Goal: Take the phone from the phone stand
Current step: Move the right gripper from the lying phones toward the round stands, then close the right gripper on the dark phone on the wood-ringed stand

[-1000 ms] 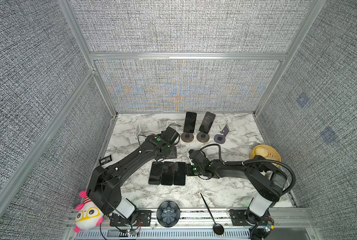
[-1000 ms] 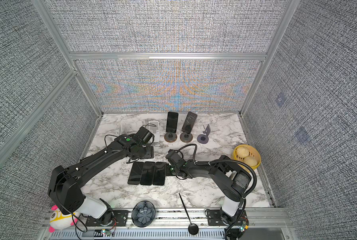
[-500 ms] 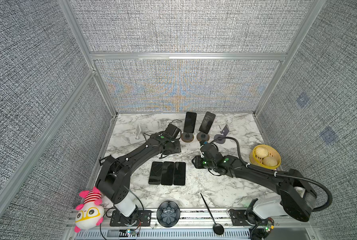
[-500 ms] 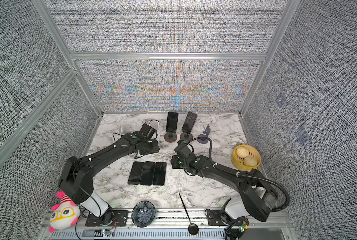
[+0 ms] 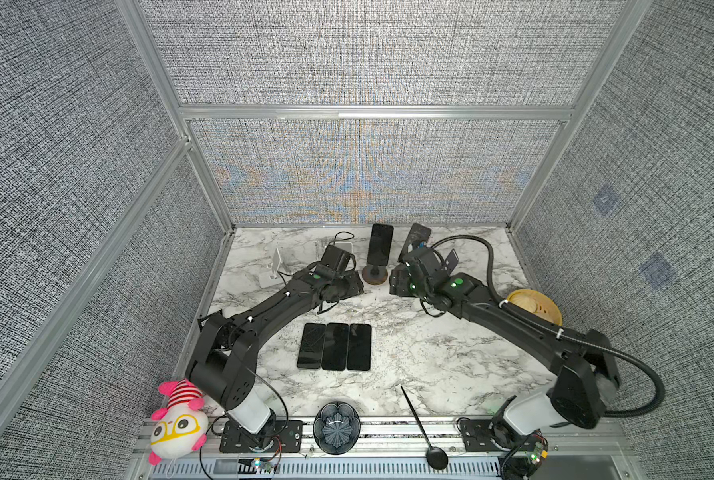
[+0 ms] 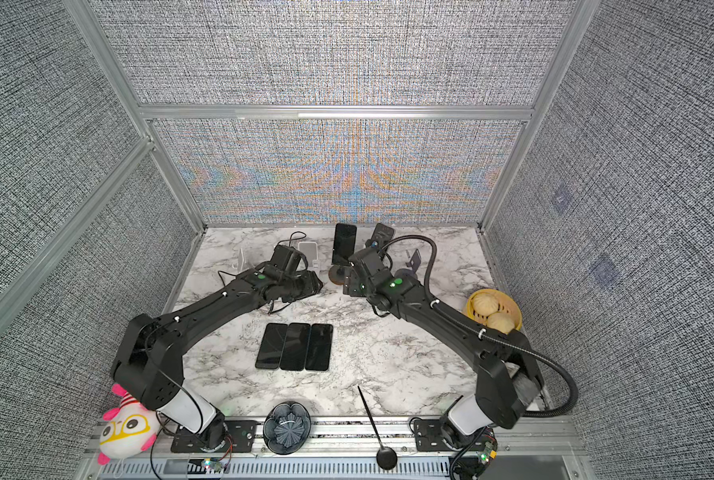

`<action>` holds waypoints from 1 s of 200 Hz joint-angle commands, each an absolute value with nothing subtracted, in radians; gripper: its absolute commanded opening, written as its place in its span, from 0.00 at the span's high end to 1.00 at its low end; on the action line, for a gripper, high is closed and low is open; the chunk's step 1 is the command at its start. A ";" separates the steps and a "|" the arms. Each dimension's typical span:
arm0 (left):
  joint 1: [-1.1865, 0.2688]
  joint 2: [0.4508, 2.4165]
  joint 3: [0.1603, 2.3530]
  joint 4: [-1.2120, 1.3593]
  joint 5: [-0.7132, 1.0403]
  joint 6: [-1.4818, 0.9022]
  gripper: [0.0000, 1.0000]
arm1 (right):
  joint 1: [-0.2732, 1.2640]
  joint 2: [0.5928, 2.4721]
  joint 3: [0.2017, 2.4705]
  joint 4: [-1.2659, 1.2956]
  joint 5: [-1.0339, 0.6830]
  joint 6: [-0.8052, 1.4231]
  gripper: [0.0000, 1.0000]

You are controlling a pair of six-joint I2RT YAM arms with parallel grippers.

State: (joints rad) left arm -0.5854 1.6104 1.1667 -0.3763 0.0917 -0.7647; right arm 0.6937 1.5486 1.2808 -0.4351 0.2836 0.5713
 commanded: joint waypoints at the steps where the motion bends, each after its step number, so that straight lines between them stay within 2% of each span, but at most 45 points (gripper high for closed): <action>1: -0.583 1.568 1.127 -0.367 0.090 -0.731 0.29 | 0.692 1.648 1.402 -0.486 0.346 0.540 0.06; 11: -0.583 1.542 1.097 -0.362 0.092 -0.724 0.22 | 0.687 1.704 1.465 -0.498 0.354 0.536 0.01; 36: -0.580 1.468 1.018 -0.348 0.095 -0.700 0.02 | 0.675 1.832 1.596 -0.508 0.350 0.532 0.01; 110: -0.575 1.315 0.890 -0.375 0.099 -0.692 0.02 | 0.629 2.070 1.861 -0.533 0.325 0.535 0.01; 143: -0.575 1.291 0.872 -0.349 0.130 -0.728 0.02 | 0.626 2.138 1.939 -0.557 0.348 0.534 0.01; 200: -0.575 1.276 0.885 -0.390 0.074 -0.700 0.02 | 0.626 2.204 2.016 -0.597 0.410 0.537 0.01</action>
State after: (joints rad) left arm -0.5755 1.2808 0.8787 -0.3782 0.1036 -0.7147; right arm 0.6266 2.1941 2.0022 -0.5690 0.3618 0.5369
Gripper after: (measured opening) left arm 0.983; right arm 0.989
